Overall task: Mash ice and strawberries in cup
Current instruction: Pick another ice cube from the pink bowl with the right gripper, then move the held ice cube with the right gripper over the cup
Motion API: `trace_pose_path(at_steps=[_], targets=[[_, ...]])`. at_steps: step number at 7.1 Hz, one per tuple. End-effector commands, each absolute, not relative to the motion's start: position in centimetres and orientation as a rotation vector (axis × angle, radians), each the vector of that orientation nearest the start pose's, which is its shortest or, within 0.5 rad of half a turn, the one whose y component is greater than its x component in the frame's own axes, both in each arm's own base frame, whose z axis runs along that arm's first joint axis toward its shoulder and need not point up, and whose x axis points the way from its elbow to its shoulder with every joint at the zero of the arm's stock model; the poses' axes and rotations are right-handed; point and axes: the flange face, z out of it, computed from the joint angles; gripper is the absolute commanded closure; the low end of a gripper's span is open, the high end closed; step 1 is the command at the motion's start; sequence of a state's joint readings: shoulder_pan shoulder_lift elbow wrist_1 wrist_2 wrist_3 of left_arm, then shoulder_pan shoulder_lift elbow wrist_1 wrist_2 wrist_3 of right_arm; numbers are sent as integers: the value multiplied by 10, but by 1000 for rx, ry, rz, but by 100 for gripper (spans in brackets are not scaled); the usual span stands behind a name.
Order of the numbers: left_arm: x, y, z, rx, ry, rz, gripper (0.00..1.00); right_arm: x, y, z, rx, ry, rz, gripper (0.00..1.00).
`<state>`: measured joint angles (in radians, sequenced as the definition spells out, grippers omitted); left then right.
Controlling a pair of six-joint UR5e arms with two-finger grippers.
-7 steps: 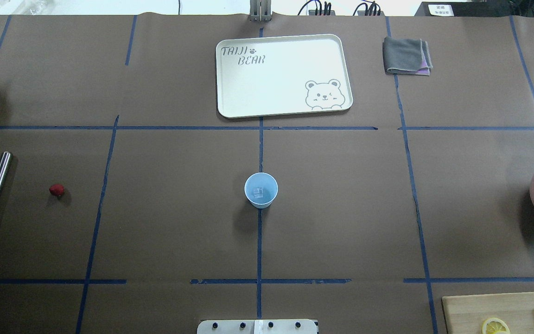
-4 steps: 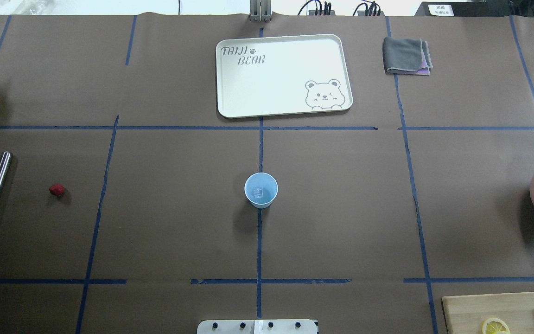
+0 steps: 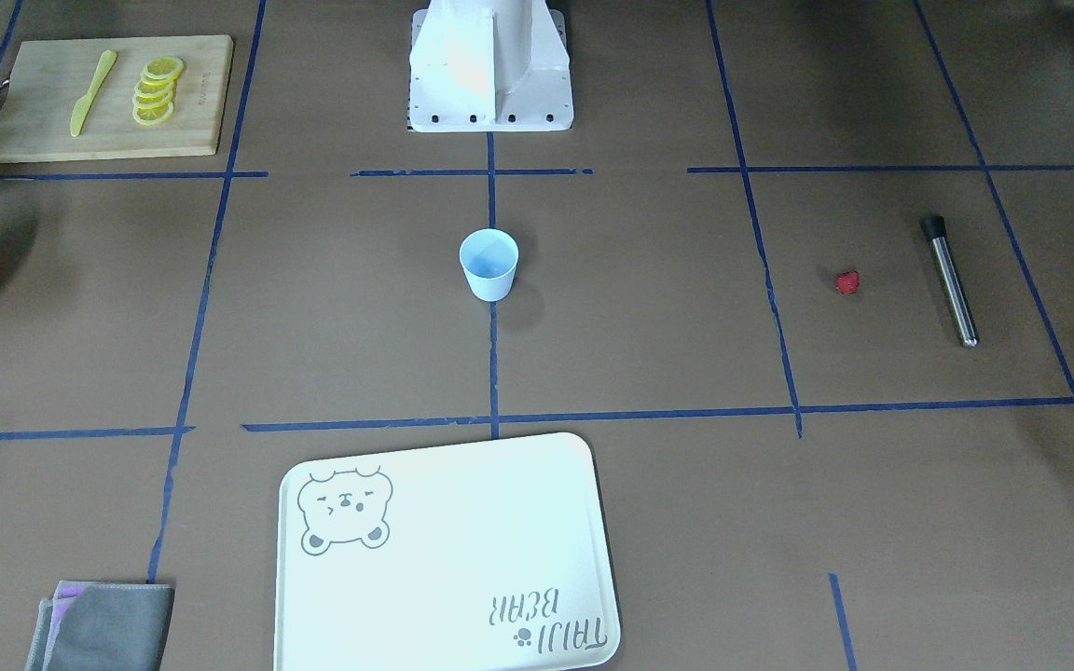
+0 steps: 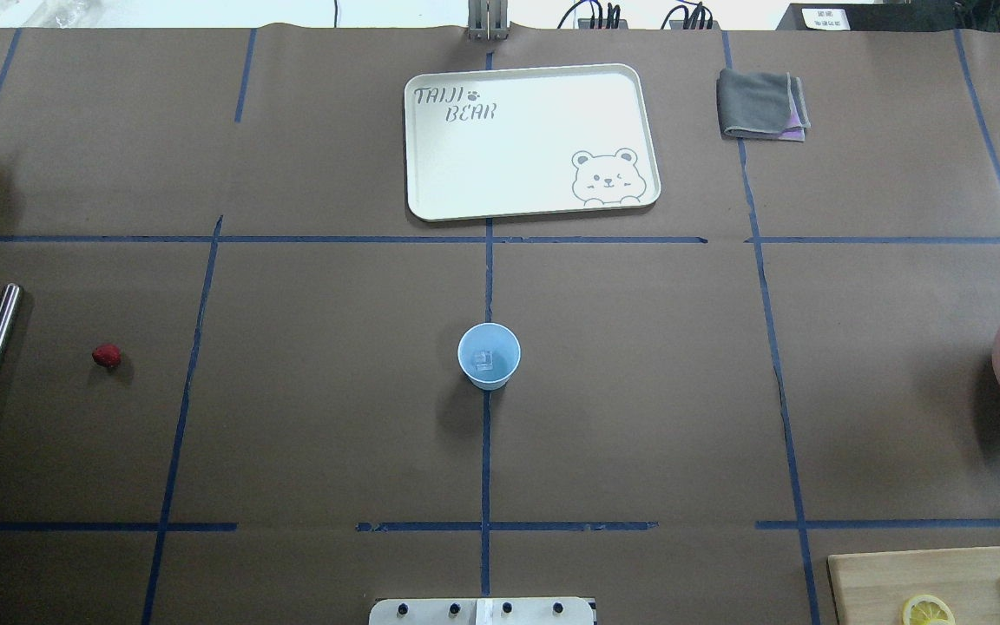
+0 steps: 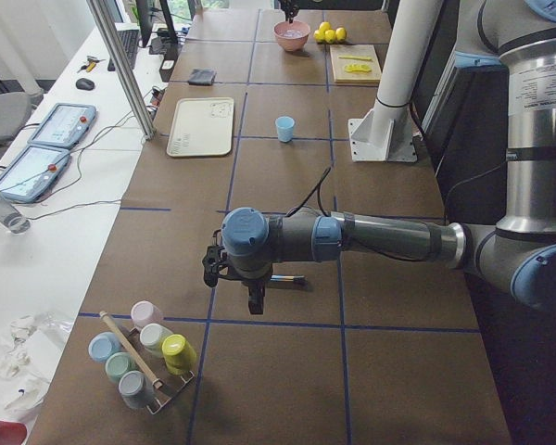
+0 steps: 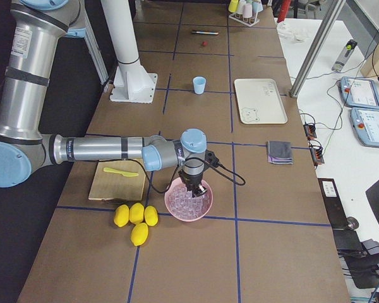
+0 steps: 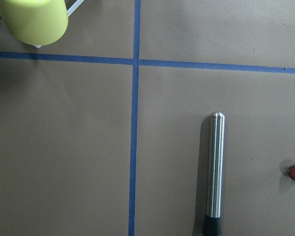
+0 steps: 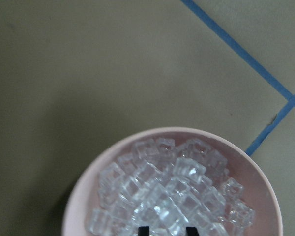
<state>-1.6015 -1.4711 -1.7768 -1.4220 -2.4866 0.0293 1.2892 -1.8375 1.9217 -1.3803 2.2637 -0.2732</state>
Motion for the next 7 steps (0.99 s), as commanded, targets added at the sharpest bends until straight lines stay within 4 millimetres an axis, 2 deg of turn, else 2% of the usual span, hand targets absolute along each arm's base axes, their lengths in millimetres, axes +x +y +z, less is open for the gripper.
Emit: trace_pose_path(at_steps=[1, 2, 3, 5, 6, 7], targets=[[-68, -443, 608, -11, 916, -20, 0, -68, -399, 526, 229, -818, -426, 100], [-68, -443, 608, -11, 916, -20, 0, -101, -401, 479, 196, -864, -321, 100], [-68, -443, 609, -12, 916, -21, 0, -128, -411, 447, 161, -903, -224, 100], [-68, -443, 609, -12, 916, -21, 0, -204, -425, 380, 95, -965, -80, 100], [-68, -443, 608, -11, 916, -20, 0, -253, -424, 338, 64, -998, -29, 100], [-68, -443, 608, -10, 916, -20, 0, -303, -413, 302, 23, -1009, 1, 100]])
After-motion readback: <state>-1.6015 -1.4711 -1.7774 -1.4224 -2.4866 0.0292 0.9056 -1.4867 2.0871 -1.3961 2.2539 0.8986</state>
